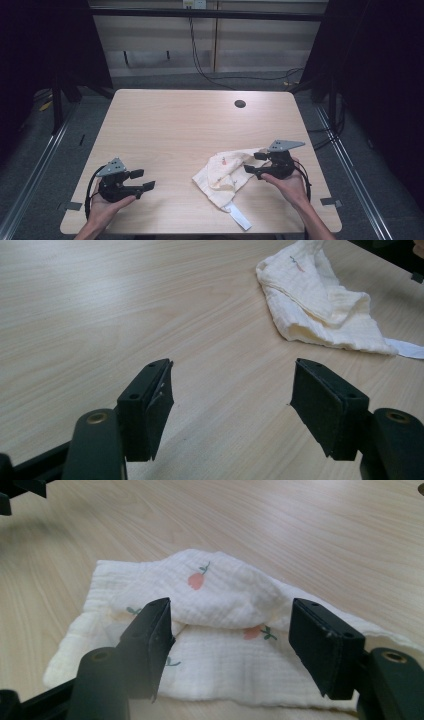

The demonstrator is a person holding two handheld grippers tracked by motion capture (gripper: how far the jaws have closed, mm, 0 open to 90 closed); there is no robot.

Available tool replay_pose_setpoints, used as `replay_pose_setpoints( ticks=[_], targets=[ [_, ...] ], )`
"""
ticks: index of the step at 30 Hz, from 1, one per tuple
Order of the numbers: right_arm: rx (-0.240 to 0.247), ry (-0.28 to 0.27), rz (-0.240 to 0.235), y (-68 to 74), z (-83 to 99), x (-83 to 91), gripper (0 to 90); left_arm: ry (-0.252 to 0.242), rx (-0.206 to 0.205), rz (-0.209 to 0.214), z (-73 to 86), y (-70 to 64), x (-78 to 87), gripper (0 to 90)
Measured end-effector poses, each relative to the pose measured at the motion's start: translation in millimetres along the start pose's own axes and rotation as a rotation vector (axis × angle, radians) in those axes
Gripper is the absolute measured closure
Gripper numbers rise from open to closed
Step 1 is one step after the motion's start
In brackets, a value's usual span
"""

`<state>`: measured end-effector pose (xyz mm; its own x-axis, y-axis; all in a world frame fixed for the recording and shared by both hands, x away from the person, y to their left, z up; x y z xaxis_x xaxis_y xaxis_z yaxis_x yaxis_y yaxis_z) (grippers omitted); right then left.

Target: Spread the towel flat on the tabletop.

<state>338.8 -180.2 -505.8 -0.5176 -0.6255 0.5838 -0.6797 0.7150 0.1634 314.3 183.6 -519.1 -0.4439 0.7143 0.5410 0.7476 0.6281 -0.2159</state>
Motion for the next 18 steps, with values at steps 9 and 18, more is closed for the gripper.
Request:
replay_pose_setpoints(
  ticks=[9,18],
  targets=[
    [-0.021,0.060,-0.020,-10.9,16.3,-20.4,37.2,0.023,-0.028,0.007,2.7,-3.7,-2.7,32.7],
    [0.034,0.139,-0.041,-4.1,29.7,-35.9,39.0,0.022,-0.024,0.008,2.7,-3.5,-2.4,32.4]
  ],
)
Point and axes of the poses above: each handheld gripper's, and its own axes: x roughly backward along the jaws, z roughly out of its underside, y roughly to its left, the point moved 9 cm from there along -x, roughly forward along the jaws, and after that the axes turned 1 degree about -x, right-handed, at the moved point
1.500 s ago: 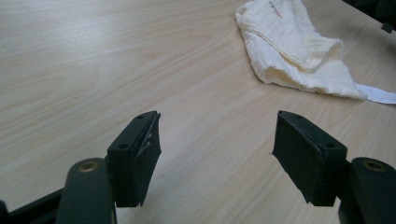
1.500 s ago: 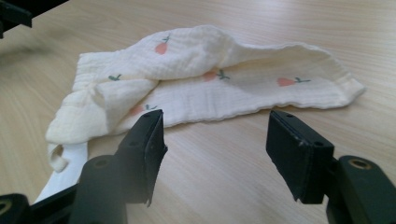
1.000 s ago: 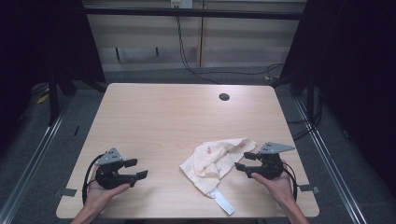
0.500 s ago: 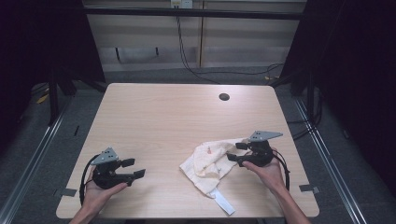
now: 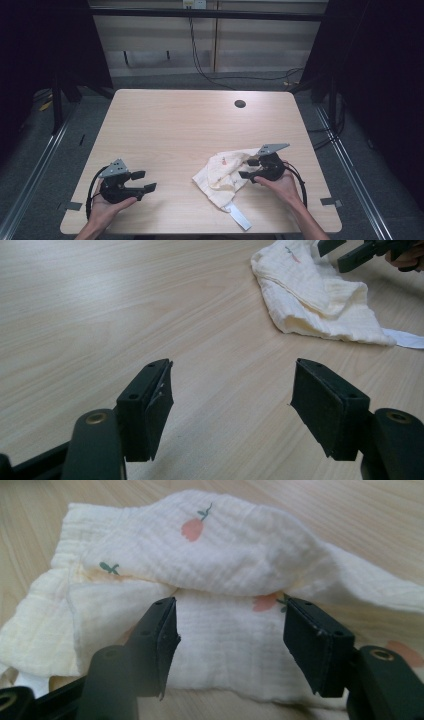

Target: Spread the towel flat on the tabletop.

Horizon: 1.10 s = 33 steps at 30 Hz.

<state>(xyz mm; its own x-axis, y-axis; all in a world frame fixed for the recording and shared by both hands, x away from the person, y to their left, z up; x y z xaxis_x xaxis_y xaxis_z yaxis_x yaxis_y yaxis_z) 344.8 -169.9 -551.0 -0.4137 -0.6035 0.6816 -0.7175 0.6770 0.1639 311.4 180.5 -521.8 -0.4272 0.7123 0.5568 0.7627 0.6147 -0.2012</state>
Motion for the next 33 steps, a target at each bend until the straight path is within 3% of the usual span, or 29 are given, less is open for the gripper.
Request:
replay_pose_setpoints(
  ticks=[5,7,10,13,20,24,29,33],
  targets=[
    [0.039,0.048,0.037,-1.6,6.0,-11.4,43.4,0.011,-0.015,0.004,1.1,-1.9,-1.1,32.9],
    [0.017,0.032,0.040,-1.5,6.9,-14.0,44.3,0.010,-0.021,0.003,0.7,-2.4,-1.1,32.9],
    [0.056,0.047,0.102,1.5,7.3,-14.9,53.0,0.007,-0.020,0.001,0.2,-1.8,-0.5,32.4],
    [0.061,0.055,0.089,6.3,7.0,-14.6,66.3,0.008,-0.017,-0.003,0.3,-1.2,0.0,32.4],
    [0.035,0.047,0.044,10.3,6.1,-16.2,81.8,0.012,-0.019,0.005,-0.2,-3.2,-2.9,33.7],
    [0.032,0.051,0.027,15.1,6.0,-17.5,84.9,-0.011,-0.039,0.025,-6.1,-7.2,2.9,44.1],
    [0.042,0.058,0.006,22.5,5.0,-19.9,85.5,-0.045,-0.010,0.028,-9.0,-4.0,11.4,45.6],
    [0.022,0.058,0.000,26.2,4.9,-21.1,85.3,-0.056,0.009,0.028,-13.8,-2.5,12.8,55.0]
  ],
)
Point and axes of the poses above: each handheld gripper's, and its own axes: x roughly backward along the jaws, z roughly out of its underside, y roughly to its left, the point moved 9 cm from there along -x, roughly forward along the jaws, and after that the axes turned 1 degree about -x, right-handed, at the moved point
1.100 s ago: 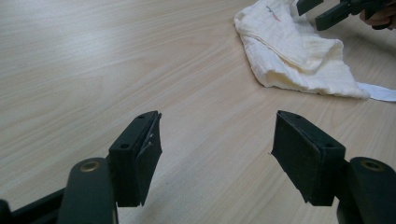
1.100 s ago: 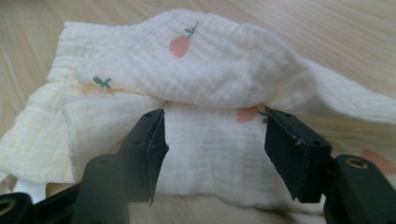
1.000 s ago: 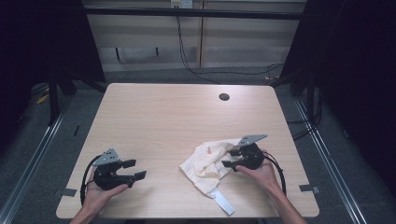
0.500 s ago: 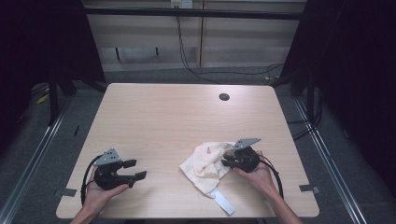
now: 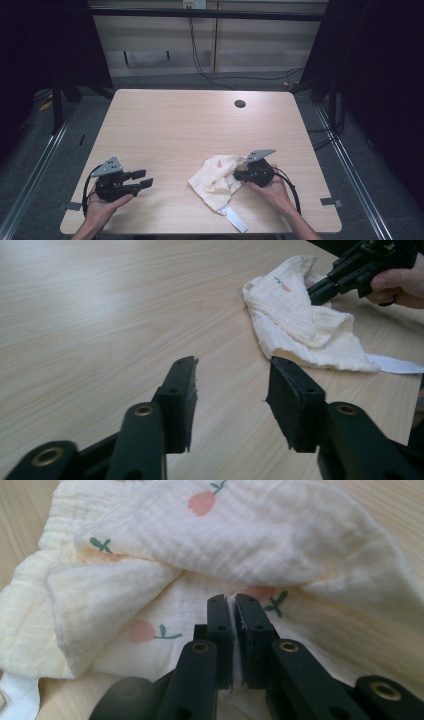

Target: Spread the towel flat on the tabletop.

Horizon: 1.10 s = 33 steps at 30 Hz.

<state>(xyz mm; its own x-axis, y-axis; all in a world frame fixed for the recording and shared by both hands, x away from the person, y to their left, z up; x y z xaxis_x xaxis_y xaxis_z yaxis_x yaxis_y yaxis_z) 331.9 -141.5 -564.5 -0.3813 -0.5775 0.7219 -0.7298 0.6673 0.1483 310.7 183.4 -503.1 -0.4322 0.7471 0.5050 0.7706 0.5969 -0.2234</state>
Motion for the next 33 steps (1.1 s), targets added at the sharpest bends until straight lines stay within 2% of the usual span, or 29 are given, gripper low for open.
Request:
replay_pose_setpoints(
  ticks=[1,3,6,8,9,11,13,16,17,18,20,21,23,24,27,30,31,33],
  targets=[
    [0.006,-0.005,0.002,0.7,-0.8,-1.0,85.3,-0.003,0.009,0.019,-1.7,-1.5,-0.1,55.7],
    [0.005,0.003,0.002,5.0,-1.8,-2.5,85.0,-0.011,0.017,0.023,-6.1,-3.1,0.3,56.9],
    [0.022,0.008,-0.013,14.9,-5.7,-7.5,84.8,-0.001,-0.020,0.021,-9.6,-6.7,-1.3,57.1],
    [0.025,0.015,-0.024,20.3,-7.6,-10.2,84.7,0.021,-0.053,0.033,-11.1,-12.5,-6.6,58.0],
    [0.034,0.020,-0.032,23.9,-9.2,-12.3,84.6,0.023,-0.062,0.046,-12.1,-15.0,-8.5,59.8],
    [0.045,0.028,-0.040,28.0,-11.6,-15.2,84.4,0.012,-0.062,0.098,-17.9,-22.4,-13.4,62.9],
    [0.051,0.033,-0.050,30.1,-16.0,-19.7,84.4,0.033,-0.107,0.081,-23.5,-25.1,-20.3,65.9],
    [0.056,0.047,-0.050,31.4,-20.7,-23.9,84.3,0.042,-0.099,0.104,-28.5,-30.5,-28.5,68.6],
    [0.060,0.044,-0.060,35.1,-25.5,-29.4,84.1,0.083,-0.112,0.108,-27.0,-34.6,-41.3,68.6],
    [0.067,0.036,-0.069,37.0,-26.8,-31.2,84.2,0.101,-0.109,0.113,-23.5,-37.2,-50.1,68.6],
    [0.075,0.031,-0.072,41.1,-28.7,-34.1,84.1,0.117,-0.093,0.134,-16.6,-42.1,-60.2,68.5],
    [0.077,0.030,-0.080,43.1,-28.8,-34.6,83.8,0.139,-0.107,0.157,-11.5,-47.3,-64.3,69.0],
    [0.078,0.027,-0.080,45.7,-28.3,-34.8,83.7,0.160,-0.140,0.176,-5.1,-53.5,-66.1,69.8],
    [0.075,0.026,-0.082,46.9,-27.9,-34.6,83.5,0.165,-0.141,0.195,-1.4,-55.9,-66.4,71.7],
    [0.073,0.017,-0.086,50.7,-27.5,-35.1,83.2,0.226,-0.157,0.175,16.3,-55.2,-71.1,71.3],
    [0.084,0.013,-0.092,55.1,-26.5,-34.8,82.6,0.258,-0.162,0.149,23.8,-51.9,-74.8,67.4],
    [0.089,0.018,-0.097,57.6,-25.4,-34.1,82.3,0.266,-0.169,0.153,25.2,-51.4,-75.5,67.0],
    [0.103,0.015,-0.099,59.8,-25.0,-34.2,82.2,0.295,-0.193,0.128,29.4,-49.7,-76.7,68.9]
  ],
)
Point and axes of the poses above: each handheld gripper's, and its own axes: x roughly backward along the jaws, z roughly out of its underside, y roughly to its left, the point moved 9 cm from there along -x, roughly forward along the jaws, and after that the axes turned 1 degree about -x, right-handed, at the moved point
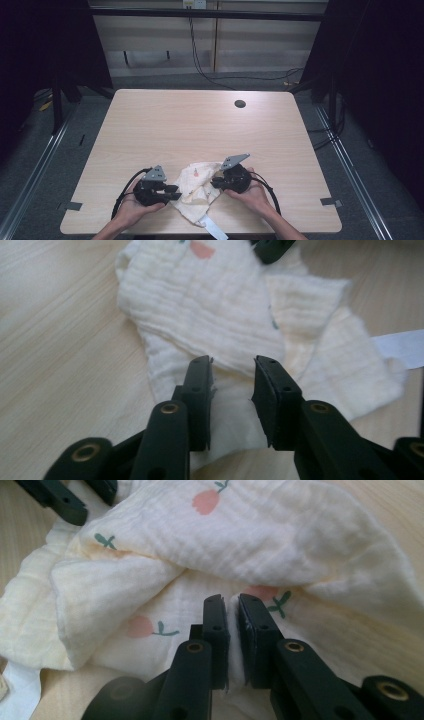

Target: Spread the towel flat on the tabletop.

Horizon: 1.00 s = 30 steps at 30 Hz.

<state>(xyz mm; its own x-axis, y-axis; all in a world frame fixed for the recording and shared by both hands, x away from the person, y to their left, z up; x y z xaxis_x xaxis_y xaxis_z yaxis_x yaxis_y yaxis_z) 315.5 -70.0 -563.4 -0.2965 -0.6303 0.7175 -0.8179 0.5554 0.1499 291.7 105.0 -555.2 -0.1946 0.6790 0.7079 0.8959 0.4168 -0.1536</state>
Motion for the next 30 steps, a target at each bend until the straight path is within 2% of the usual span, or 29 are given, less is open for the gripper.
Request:
replay_pose_setpoints(
  ticks=[1,2,3,6,8,9,10,12,14,15,16,17,19,22,24,25,26,28,30],
  targets=[
    [-0.002,0.001,-0.001,1.4,0.0,-0.1,81.9,0.016,-0.019,0.008,2.4,-0.5,-1.0,74.3],
    [0.004,0.009,-0.003,3.2,0.5,0.1,81.8,0.027,-0.025,-0.014,3.9,0.8,-1.1,79.5],
    [0.008,0.009,-0.004,4.3,0.4,-0.2,81.6,0.028,-0.028,-0.018,3.9,1.6,-0.9,82.7],
    [0.007,0.008,-0.005,7.9,0.4,-0.6,77.9,0.030,-0.015,-0.007,5.3,2.3,0.8,89.0],
    [0.005,0.009,-0.004,10.3,0.6,-0.1,71.4,0.042,-0.013,-0.006,7.1,3.1,2.6,89.7],
    [-0.004,-0.001,0.014,10.3,0.5,1.6,68.4,0.034,-0.006,0.003,9.3,3.6,5.1,89.0],
    [-0.007,-0.007,-0.006,11.9,0.8,4.0,67.6,0.040,-0.002,0.002,10.8,4.0,6.8,87.5],
    [-0.003,-0.033,0.003,10.1,0.0,15.7,63.2,0.034,0.006,0.011,12.5,4.6,9.0,85.7],
    [-0.032,-0.069,-0.009,6.6,-1.3,30.4,62.1,0.036,0.003,0.009,12.6,6.1,9.8,84.2],
    [-0.032,-0.069,-0.009,6.6,-1.3,30.4,62.1,0.036,0.003,0.009,12.6,6.1,9.8,83.1],
    [-0.051,-0.111,0.042,-5.4,-0.6,49.9,57.1,0.029,0.010,0.003,11.2,7.2,10.0,81.4],
    [-0.065,-0.131,0.039,-8.7,0.4,55.6,57.3,0.030,0.011,0.004,10.5,7.2,10.3,81.1],
    [-0.092,-0.145,0.084,-21.7,7.2,68.6,57.2,0.021,0.011,0.008,9.4,7.6,10.9,77.6],
    [-0.149,-0.159,0.134,-45.4,22.0,82.3,57.0,-0.030,0.034,0.022,1.7,7.7,15.6,72.5],
    [-0.176,-0.171,0.153,-59.2,28.8,86.3,56.6,-0.042,0.042,0.015,-0.5,8.9,17.2,70.0],
    [-0.193,-0.172,0.147,-62.6,30.9,86.5,56.7,-0.051,0.050,0.020,-1.7,9.0,17.9,69.2],
    [-0.198,-0.159,0.160,-68.1,34.5,85.2,56.7,-0.055,0.055,0.016,-2.1,9.5,18.2,68.8],
    [-0.198,-0.146,0.147,-71.2,38.3,81.0,58.5,-0.055,0.053,0.012,-2.2,10.9,19.3,67.2],
    [-0.199,-0.110,0.159,-72.4,43.0,75.3,59.0,-0.070,0.067,-0.002,-3.6,14.1,22.3,65.8]
  ],
)
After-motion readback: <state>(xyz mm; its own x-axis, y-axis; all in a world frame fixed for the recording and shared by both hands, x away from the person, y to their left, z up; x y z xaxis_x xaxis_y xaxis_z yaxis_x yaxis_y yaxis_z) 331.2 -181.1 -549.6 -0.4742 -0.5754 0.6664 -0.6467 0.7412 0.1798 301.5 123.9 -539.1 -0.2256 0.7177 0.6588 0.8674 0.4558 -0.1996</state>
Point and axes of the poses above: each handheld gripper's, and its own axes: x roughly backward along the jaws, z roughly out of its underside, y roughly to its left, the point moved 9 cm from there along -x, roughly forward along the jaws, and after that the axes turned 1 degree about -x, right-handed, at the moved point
